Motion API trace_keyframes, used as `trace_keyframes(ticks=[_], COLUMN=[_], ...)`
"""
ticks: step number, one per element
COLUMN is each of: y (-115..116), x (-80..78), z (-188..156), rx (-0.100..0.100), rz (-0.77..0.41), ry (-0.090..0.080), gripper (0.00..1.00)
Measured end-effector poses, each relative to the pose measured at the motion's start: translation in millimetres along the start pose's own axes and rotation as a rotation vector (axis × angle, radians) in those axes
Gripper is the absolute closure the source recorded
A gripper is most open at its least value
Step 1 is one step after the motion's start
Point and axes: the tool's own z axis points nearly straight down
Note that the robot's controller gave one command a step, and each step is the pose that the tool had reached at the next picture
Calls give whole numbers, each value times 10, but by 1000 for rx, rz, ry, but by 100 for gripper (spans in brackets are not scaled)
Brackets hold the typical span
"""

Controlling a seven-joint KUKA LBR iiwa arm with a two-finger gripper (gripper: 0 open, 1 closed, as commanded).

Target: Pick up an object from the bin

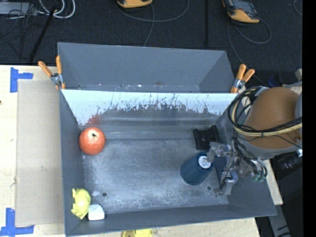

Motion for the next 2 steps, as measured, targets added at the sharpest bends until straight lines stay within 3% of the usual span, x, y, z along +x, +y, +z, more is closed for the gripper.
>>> trace_keyframes(ticks=[2], y=[17], x=[-265], z=[-99], rx=[0], rz=[-220], ry=[1], gripper=[0])
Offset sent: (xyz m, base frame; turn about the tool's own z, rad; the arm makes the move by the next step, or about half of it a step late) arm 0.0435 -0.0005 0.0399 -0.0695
